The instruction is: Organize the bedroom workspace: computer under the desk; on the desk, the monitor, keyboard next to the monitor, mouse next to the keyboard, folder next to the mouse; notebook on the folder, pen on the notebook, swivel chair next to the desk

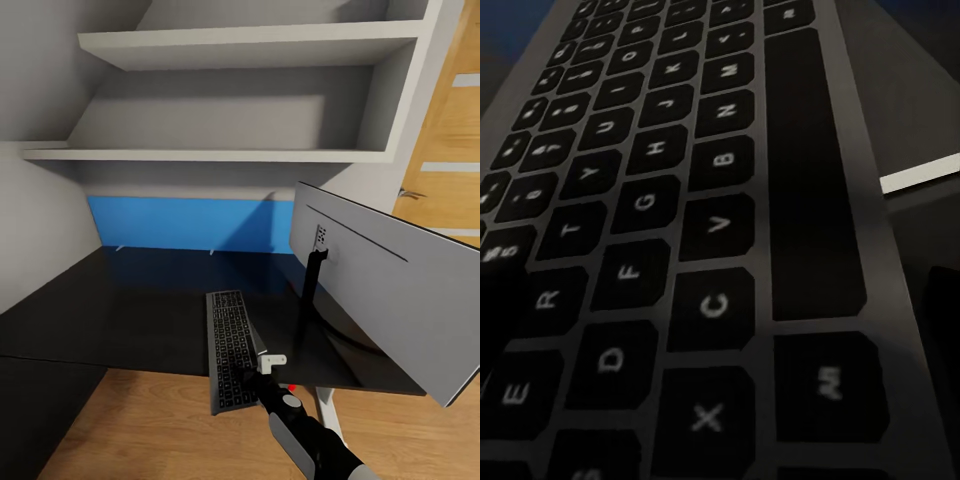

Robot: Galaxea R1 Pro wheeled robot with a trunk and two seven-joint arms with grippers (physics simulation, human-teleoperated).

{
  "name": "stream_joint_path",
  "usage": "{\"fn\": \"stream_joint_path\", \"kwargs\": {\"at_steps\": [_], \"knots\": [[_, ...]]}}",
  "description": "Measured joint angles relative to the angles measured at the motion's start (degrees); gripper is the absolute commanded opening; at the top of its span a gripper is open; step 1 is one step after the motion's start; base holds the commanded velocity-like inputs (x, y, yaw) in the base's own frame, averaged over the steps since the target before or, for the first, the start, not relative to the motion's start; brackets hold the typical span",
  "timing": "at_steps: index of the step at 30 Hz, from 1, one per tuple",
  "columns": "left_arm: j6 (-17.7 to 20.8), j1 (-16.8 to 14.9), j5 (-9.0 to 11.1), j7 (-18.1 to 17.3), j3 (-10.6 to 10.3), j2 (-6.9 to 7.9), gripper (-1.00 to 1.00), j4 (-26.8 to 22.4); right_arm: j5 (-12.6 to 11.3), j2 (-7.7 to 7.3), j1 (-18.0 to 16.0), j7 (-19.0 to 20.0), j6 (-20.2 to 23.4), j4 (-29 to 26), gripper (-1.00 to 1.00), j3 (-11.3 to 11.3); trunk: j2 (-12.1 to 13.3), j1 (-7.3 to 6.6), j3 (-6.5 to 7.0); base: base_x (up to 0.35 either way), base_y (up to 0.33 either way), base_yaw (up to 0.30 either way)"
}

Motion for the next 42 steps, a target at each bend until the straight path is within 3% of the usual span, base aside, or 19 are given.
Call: {"fn": "stream_joint_path", "kwargs": {"at_steps": [42], "knots": [[-0.01, 0.0, 0.0, 0.0, 0.01, -0.09, 1.0, 0.0, 0.26, -0.06, 0.0, 0.03, -0.05, 0.05, 1.0, -0.04, 0.0, 0.0, 0.0, -0.02, 0.019, 0.0]]}}
